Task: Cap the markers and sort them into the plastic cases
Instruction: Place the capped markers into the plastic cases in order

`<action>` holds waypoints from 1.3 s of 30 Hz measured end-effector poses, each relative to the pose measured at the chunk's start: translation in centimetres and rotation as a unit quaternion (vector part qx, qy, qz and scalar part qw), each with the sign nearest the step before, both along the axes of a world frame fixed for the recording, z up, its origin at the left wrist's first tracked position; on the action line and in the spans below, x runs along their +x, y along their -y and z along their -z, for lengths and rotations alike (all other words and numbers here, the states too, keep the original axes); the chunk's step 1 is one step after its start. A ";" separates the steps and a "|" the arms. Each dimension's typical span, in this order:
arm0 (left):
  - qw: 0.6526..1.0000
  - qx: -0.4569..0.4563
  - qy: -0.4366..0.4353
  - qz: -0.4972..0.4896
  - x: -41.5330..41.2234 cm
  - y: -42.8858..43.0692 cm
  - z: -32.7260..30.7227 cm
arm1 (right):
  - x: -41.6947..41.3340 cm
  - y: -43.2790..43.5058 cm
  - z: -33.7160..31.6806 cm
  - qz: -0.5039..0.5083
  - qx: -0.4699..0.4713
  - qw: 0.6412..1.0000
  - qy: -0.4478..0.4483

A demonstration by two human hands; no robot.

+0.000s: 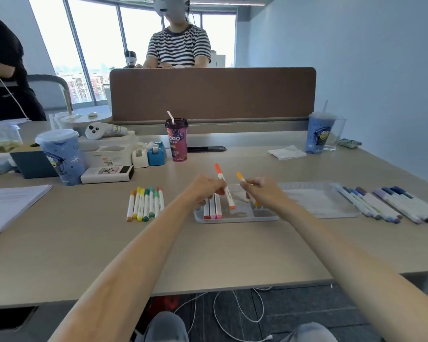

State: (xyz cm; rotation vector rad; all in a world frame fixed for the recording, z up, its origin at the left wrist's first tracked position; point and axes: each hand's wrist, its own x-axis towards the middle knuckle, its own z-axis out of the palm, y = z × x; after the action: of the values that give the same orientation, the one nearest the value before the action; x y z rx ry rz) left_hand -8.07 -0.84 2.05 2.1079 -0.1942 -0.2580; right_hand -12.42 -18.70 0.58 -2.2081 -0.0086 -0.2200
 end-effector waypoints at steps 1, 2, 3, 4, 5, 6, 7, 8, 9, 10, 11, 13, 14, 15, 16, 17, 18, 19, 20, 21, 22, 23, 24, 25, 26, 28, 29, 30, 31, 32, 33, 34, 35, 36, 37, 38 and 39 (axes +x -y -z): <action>1.000 0.004 0.003 0.004 -0.1 0.1 0.0 | 0.0 0.1 0.2 -0.002 -0.002 1.000 -0.001; 1.000 0.003 0.005 0.007 -0.3 0.2 0.1 | 0.1 0.1 0.4 -0.002 -0.001 1.000 -0.004; 1.000 0.000 0.007 0.006 -0.5 0.3 0.1 | 0.2 0.0 0.6 0.000 0.000 1.000 -0.005; 1.000 -0.002 0.010 0.004 -0.8 0.2 0.2 | 0.3 -0.1 0.7 0.002 -0.002 1.000 -0.004; 1.000 -0.002 0.013 0.004 -0.9 0.2 0.3 | 0.4 -0.2 0.8 0.001 -0.005 1.000 -0.003; 1.000 0.002 0.017 0.005 -1.1 0.2 0.4 | 0.4 -0.4 0.8 0.000 -0.008 1.000 -0.001; 1.000 0.005 0.022 0.006 -1.1 0.2 0.5 | 0.4 -0.5 0.8 -0.001 -0.008 1.000 0.000; 1.000 0.002 0.026 0.005 -1.2 0.2 0.6 | 0.4 -0.6 0.8 -0.001 -0.008 1.000 0.002; 1.000 -0.002 0.028 0.002 -1.2 0.1 0.7 | 0.4 -0.7 0.8 0.001 -0.009 1.000 0.002; 1.000 -0.005 0.029 -0.002 -1.1 0.1 0.8 | 0.4 -0.7 0.8 0.005 -0.008 1.000 0.001; 1.000 -0.006 0.029 -0.004 -1.1 0.1 0.8 | 0.5 -0.7 0.9 0.009 -0.003 1.000 -0.002; 0.999 -0.007 0.031 -0.006 -1.1 0.1 0.8 | 0.7 -0.7 0.9 0.018 0.017 1.000 -0.008; 0.999 -0.008 0.033 -0.003 -1.1 0.1 0.8 | 0.7 -0.7 0.8 0.022 0.023 0.999 -0.009; 0.999 -0.005 0.035 0.001 -1.2 0.1 0.7 | 0.7 -0.7 0.7 0.026 0.026 0.999 -0.011; 0.999 0.000 0.038 0.005 -1.2 0.1 0.7 | 0.7 -0.7 0.6 0.030 0.029 0.999 -0.013; 0.999 0.007 0.040 0.008 -1.2 0.1 0.6 | 0.7 -0.6 0.4 0.035 0.035 0.999 -0.018; 0.999 0.012 0.041 0.009 -1.2 0.0 0.6 | 0.7 -0.5 0.3 0.038 0.047 0.998 -0.025; 0.999 0.016 0.041 0.010 -1.1 0.0 0.7 | 0.7 -0.4 0.2 0.039 0.063 0.996 -0.038; 0.999 0.018 0.041 0.011 -1.1 0.0 0.7 | 0.7 -0.2 0.1 0.039 0.078 0.995 -0.054; 0.999 0.020 0.041 0.013 -1.0 0.1 0.8 | 0.7 -0.1 0.0 0.036 0.085 0.993 -0.071; 0.999 0.020 0.042 0.016 -1.0 0.1 0.8 | 0.8 0.0 -0.1 0.034 0.084 0.992 -0.086; 0.999 0.018 0.043 0.018 -0.9 0.2 0.8 | 0.9 0.1 -0.2 0.031 0.079 0.992 -0.097; 0.999 0.015 0.045 0.021 -0.9 0.3 0.8 | 0.9 0.2 -0.2 0.029 0.073 0.991 -0.105; 0.999 0.012 0.046 0.023 -0.8 0.4 0.8 | 1.0 0.2 -0.3 0.028 0.069 0.991 -0.112; 0.999 0.012 0.046 0.024 -0.7 0.5 0.9 | 1.0 0.3 -0.3 0.027 0.066 0.990 -0.118; 0.999 0.014 0.041 0.021 -0.5 0.7 1.0 | 1.1 0.3 -0.2 0.024 0.068 0.990 -0.125; 0.999 0.012 0.036 0.019 -0.4 0.8 1.0 | 1.2 0.3 -0.2 0.022 0.072 0.989 -0.126; 0.999 0.006 0.029 0.016 -0.2 0.9 1.1 | 1.3 0.3 -0.2 0.021 0.079 0.989 -0.126; 1.000 0.002 0.022 0.012 0.1 0.9 1.2 | 1.4 0.3 -0.1 0.018 0.089 0.988 -0.126; 1.000 0.001 0.018 0.010 0.2 0.9 1.3 | 1.4 0.3 0.0 0.015 0.098 0.987 -0.127; 1.000 0.002 0.015 0.008 0.3 1.0 1.3 | 1.5 0.3 0.0 0.013 0.101 0.986 -0.129; 1.000 0.007 0.014 0.008 0.4 1.0 1.4 | 1.6 0.3 0.1 0.011 0.102 0.986 -0.130; 1.000 0.013 0.013 0.008 0.6 1.1 1.4 | 1.7 0.3 0.1 0.010 0.102 0.986 -0.130; 1.000 0.021 0.014 0.009 0.7 1.1 1.5 | 1.8 0.3 0.2 0.009 0.103 0.986 -0.130; 0.999 0.028 0.015 0.009 0.8 1.1 1.6 | 1.9 0.3 0.2 0.010 0.103 0.986 -0.131; 0.999 0.034 0.017 0.008 0.9 1.0 1.6 | 2.0 0.3 0.2 0.012 0.102 0.986 -0.132; 0.999 0.038 0.018 0.005 1.0 1.0 1.7 | 2.1 0.3 0.2 0.014 0.100 0.986 -0.133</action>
State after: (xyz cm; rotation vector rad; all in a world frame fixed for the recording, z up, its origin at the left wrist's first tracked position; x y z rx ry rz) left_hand -7.05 -1.81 0.39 2.1887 -0.2190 -0.2367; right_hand -10.31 -18.97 0.38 -2.0213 0.1834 0.0577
